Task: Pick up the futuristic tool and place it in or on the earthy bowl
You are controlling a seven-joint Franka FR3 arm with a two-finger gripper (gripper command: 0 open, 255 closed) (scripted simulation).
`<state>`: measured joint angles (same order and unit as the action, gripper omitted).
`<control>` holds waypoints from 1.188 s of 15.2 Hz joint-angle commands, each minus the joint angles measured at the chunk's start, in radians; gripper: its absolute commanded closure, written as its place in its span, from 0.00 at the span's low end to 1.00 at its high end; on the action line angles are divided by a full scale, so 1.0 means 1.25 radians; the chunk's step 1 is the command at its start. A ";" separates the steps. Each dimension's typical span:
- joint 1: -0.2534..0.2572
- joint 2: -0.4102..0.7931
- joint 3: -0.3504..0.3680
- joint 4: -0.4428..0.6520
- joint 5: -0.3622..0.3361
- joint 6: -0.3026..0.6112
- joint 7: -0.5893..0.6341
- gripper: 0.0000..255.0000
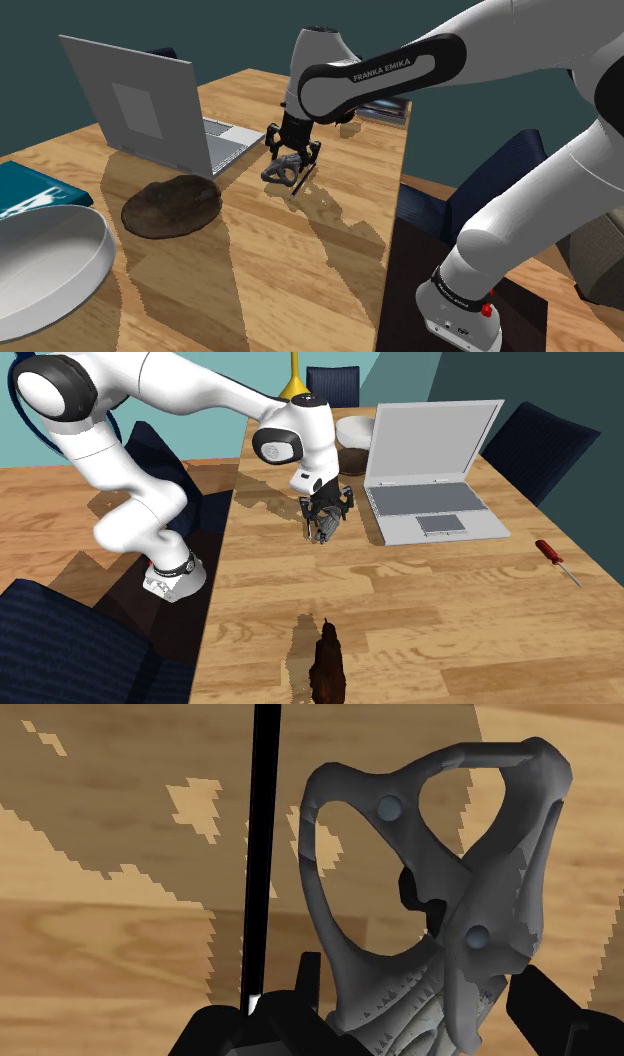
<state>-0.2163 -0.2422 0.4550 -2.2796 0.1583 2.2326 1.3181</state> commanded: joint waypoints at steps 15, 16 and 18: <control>0.000 -0.020 -0.008 0.047 0.003 -0.067 -0.002 1.00; -0.001 -0.023 -0.010 0.055 0.003 -0.078 -0.003 1.00; -0.001 -0.028 -0.012 0.072 0.003 -0.100 -0.003 1.00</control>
<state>-0.2174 -0.2711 0.4426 -2.1999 0.1614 2.1245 1.3161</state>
